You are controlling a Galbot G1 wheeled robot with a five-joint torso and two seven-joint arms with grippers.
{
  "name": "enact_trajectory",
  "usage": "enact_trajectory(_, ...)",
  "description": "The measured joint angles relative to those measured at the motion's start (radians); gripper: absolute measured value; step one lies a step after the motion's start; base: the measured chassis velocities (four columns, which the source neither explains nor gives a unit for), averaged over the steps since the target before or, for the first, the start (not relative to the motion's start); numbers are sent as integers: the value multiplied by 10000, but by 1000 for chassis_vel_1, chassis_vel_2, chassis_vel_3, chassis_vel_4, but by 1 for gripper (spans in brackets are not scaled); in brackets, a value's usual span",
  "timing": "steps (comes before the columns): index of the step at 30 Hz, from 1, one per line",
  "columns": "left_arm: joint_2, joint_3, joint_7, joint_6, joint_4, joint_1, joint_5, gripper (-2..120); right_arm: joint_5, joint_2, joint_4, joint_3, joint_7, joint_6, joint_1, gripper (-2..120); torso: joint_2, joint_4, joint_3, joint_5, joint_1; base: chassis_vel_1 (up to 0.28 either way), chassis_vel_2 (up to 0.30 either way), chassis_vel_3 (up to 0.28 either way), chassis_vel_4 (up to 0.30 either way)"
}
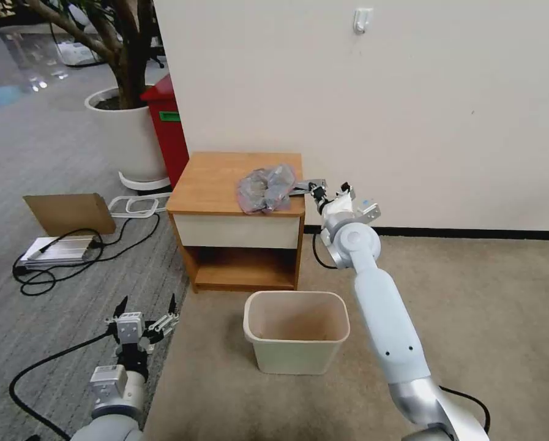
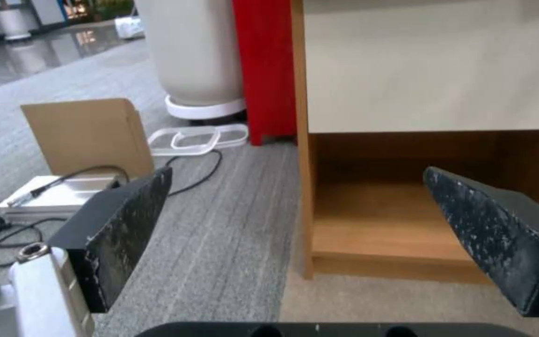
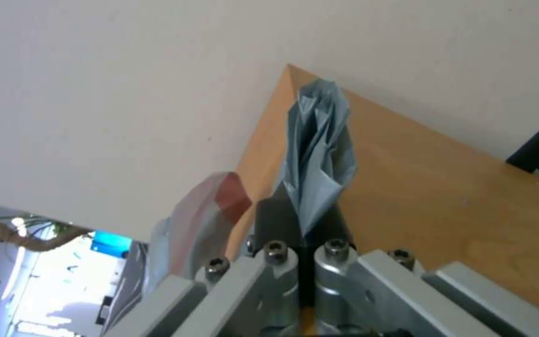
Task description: Pick up the garbage bag from the table and place it over the trash can.
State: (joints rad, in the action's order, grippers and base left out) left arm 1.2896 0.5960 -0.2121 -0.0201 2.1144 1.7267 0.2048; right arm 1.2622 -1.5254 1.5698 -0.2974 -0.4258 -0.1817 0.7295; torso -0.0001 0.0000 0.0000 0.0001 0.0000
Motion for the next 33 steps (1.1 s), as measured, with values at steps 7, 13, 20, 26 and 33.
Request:
enact_trajectory(7,-11,133,-55,-14,61,-54,66,100,48,290,1402,431,-473,54,784,0,0,0,-1,0,0,0,0,0,0)
enact_trajectory(13,-56,196,-136,-20,75,-86,129,100,46,683,2713,1112,-1561,117,1727,0,0,0,-1,0,0,0,0,0,0)
enact_trajectory(20,50,110,-139,-23,67,-88,119,100,-6,1230,3846,1896,-2671,-151,2707,0,0,1,-1,-1,0,0,0,0,0)
enact_trajectory(26,51,99,-140,-23,4,-109,119,100,-339,1809,4471,2501,-2858,-396,3516,0,1,1,-1,-1,-1,0,0,0,0)
enact_trajectory(33,78,65,-145,-21,-72,-122,120,100,-1243,2423,4668,3154,-2885,-517,4812,0,1,-1,-1,-1,0,0,0,0,0)
